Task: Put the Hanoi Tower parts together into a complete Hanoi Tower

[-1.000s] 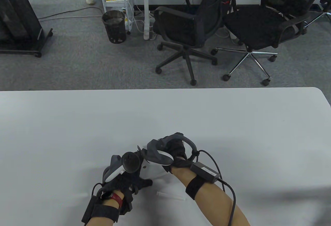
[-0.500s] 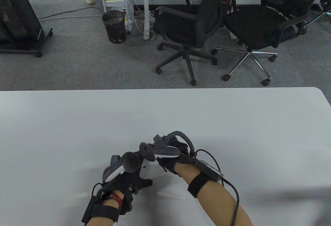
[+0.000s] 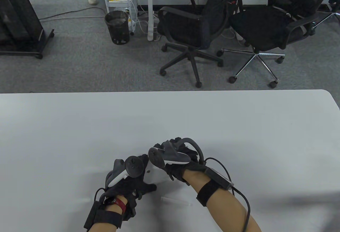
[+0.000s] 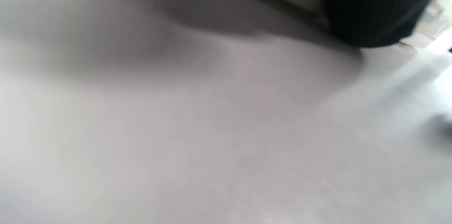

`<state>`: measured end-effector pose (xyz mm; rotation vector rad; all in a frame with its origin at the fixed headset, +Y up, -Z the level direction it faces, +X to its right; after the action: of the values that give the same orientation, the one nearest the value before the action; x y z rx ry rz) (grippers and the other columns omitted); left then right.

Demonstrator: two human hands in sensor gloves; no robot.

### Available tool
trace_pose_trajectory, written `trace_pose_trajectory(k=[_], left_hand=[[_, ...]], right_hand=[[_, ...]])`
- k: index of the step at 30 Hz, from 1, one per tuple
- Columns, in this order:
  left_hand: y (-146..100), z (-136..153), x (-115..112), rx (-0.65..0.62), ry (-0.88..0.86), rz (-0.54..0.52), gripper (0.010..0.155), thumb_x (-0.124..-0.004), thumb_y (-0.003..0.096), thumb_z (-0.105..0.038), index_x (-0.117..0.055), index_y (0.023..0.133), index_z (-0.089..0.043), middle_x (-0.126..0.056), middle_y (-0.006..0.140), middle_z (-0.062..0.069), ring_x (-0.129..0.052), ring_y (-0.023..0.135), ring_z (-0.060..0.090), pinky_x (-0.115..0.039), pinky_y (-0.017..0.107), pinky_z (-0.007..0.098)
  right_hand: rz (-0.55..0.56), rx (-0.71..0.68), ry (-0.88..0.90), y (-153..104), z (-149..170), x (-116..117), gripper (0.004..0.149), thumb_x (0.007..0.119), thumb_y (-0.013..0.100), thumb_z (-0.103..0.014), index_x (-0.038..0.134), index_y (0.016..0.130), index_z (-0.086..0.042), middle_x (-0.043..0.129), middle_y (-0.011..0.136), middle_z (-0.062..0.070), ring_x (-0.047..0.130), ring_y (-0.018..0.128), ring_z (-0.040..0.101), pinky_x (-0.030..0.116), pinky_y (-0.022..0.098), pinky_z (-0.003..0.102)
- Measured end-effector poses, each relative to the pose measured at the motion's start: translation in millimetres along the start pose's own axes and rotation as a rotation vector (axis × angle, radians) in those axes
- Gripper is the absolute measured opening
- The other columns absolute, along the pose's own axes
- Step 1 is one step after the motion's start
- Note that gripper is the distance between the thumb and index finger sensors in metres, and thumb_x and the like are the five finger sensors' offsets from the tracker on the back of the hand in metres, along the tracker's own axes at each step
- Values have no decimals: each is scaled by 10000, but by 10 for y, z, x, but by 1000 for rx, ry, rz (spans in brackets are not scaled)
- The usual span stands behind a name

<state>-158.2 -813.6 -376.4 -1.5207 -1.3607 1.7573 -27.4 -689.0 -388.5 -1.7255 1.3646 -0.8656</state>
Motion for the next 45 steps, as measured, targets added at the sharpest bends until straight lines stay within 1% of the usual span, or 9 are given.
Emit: trace_pose_trajectory(k=[2, 5, 8, 14, 22, 27, 31, 35, 45], left_hand=[[1, 0, 0, 0, 0, 0, 1162, -874, 404, -636, 47, 1042, -324, -69, 1158, 26, -85, 1113, 327, -125, 774, 575], [0, -1, 0, 0, 0, 0, 1164, -873, 403, -637, 48, 1042, -324, -68, 1157, 25, -84, 1113, 328, -125, 774, 574], [2, 0, 0, -1, -1, 0, 1164, -874, 403, -636, 47, 1042, -324, -69, 1157, 26, -85, 1113, 328, -125, 774, 575], [1, 1, -1, -1, 0, 0, 1164, -873, 403, -637, 48, 1042, -323, -67, 1157, 26, -85, 1112, 329, -125, 774, 575], [2, 2, -1, -1, 0, 1, 1165, -873, 402, -637, 48, 1042, -323, -68, 1157, 27, -84, 1112, 329, -124, 773, 575], [-1, 1, 0, -1, 0, 1, 1163, -873, 405, -635, 48, 1041, -323, -68, 1157, 26, -85, 1113, 328, -125, 773, 575], [-1, 0, 1, -1, 0, 1, 1163, -873, 403, -637, 48, 1041, -323, -67, 1157, 26, -84, 1112, 328, -124, 774, 574], [0, 1, 0, -1, -1, 1, 1164, -873, 402, -637, 49, 1041, -324, -67, 1157, 26, -85, 1112, 327, -124, 773, 574], [4, 2, -3, -1, -2, 1, 1165, -874, 403, -635, 50, 1041, -323, -65, 1157, 26, -82, 1112, 328, -123, 773, 575]], right_hand=[[13, 3, 18, -45, 28, -43, 796, 708, 365, -490, 354, 1007, -178, 563, 1034, 135, 557, 966, 452, 470, 718, 636], [86, 1, 38, -117, 67, -172, 804, 713, 362, -488, 351, 1008, -177, 517, 1059, 148, 506, 983, 468, 452, 721, 634], [139, -8, 54, -225, 108, -315, 795, 717, 365, -483, 366, 1008, -177, 521, 1060, 148, 506, 984, 468, 454, 722, 631], [187, -19, 28, -412, 175, -449, 763, 735, 368, -460, 419, 999, -173, 556, 1052, 141, 533, 979, 464, 476, 719, 628], [258, -49, -14, -642, 193, -452, 684, 769, 365, -417, 537, 957, -166, 666, 997, 121, 649, 929, 435, 552, 700, 604], [298, -41, 18, -748, 280, -472, 624, 788, 364, -393, 615, 919, -166, 744, 945, 108, 731, 879, 415, 612, 677, 584], [284, -56, 9, -806, 269, -386, 582, 806, 356, -388, 683, 881, -167, 817, 894, 102, 807, 825, 399, 668, 649, 568], [239, -61, 38, -846, 218, -209, 540, 826, 349, -380, 753, 836, -161, 893, 826, 96, 876, 763, 381, 714, 618, 556], [106, -57, 34, -942, 88, 277, 531, 839, 344, -379, 788, 818, -145, 930, 783, 103, 904, 731, 375, 727, 605, 556]])
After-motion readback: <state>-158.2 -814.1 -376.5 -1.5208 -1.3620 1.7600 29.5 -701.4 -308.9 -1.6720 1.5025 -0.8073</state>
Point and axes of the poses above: the tracker on the back of each hand, its own z axis roughly to the little-finger side, its own y axis roughly from the wrist to the fingertips, x = y × z, the point moved 4 cm from there along y, roughly from the wrist to the fingertips
